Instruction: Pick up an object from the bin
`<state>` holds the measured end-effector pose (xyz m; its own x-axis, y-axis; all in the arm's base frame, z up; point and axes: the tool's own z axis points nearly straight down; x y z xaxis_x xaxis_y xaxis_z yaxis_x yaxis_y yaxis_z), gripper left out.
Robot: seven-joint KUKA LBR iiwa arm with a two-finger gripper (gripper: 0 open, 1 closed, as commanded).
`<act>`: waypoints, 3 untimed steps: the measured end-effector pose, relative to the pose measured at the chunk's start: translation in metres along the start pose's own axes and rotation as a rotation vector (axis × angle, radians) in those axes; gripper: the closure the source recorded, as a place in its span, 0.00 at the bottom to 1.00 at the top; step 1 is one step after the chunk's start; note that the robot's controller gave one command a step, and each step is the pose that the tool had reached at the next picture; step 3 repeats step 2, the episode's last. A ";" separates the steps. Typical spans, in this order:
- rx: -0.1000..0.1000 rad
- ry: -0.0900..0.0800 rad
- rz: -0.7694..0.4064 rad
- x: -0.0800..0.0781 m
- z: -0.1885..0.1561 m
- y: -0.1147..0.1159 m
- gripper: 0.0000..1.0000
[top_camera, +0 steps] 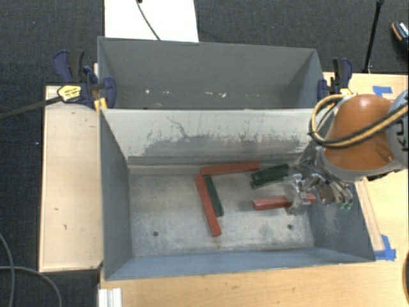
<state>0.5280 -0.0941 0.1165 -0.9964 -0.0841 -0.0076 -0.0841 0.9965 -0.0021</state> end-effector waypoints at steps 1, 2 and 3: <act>0.000 0.000 0.001 -0.002 -0.041 0.000 1.00; 0.000 0.001 0.002 -0.004 -0.073 0.000 1.00; 0.000 0.001 0.002 -0.004 -0.073 0.000 1.00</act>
Offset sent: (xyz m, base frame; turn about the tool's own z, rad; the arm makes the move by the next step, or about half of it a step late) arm 0.0001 0.0001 0.0380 0.0000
